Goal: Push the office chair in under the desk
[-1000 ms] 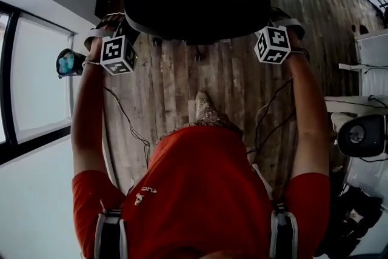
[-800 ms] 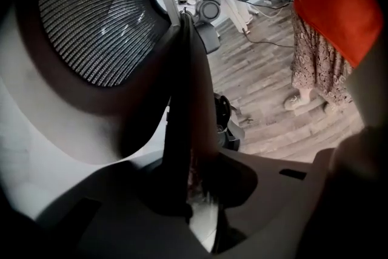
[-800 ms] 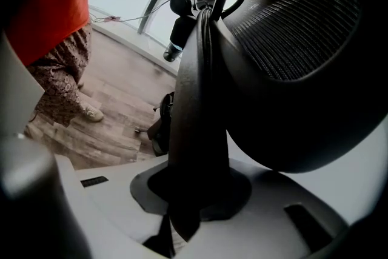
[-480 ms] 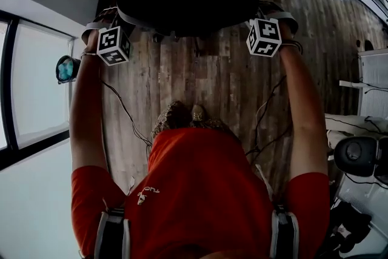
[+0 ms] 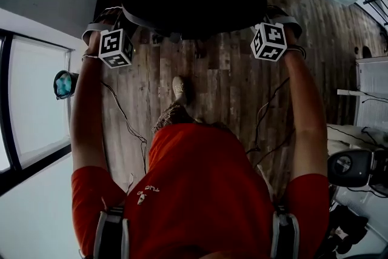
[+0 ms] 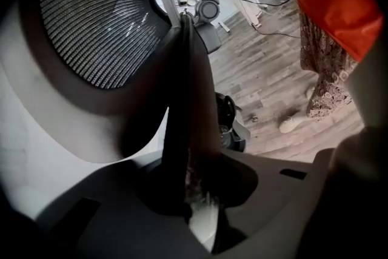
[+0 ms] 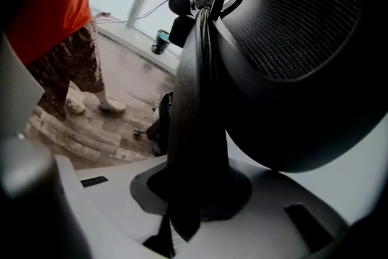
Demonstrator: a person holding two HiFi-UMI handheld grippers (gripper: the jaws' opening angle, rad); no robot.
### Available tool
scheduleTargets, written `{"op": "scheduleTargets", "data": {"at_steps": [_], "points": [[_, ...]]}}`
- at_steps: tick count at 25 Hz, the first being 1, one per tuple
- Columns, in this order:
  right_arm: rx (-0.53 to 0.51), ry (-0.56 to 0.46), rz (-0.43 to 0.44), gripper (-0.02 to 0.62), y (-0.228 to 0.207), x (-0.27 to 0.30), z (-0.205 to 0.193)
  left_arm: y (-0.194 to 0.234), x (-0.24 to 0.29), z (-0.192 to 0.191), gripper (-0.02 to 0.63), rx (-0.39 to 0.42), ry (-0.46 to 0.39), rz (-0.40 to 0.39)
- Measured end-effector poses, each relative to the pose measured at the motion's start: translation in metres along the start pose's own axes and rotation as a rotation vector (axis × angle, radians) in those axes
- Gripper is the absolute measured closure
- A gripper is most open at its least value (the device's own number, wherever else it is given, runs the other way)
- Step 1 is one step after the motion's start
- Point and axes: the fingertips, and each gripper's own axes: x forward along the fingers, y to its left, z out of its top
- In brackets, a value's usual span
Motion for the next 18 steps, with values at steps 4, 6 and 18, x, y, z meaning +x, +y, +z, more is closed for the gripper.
{"op": "scheduleTargets", "data": {"at_steps": [4,6,18], "points": [[0.016,0.013,-0.010,0.518,-0.031,0.025,0.000,0.031,0.026,-0.020,0.523,0.011,-0.015,0.010],[0.022,0.018,-0.008,0.518,-0.043,0.036,0.000,0.044,0.038,-0.029,0.523,0.014,-0.019,0.005],[0.047,0.040,-0.005,0.518,-0.121,0.103,-0.012,0.120,0.113,-0.071,0.523,0.036,-0.035,-0.013]]}}
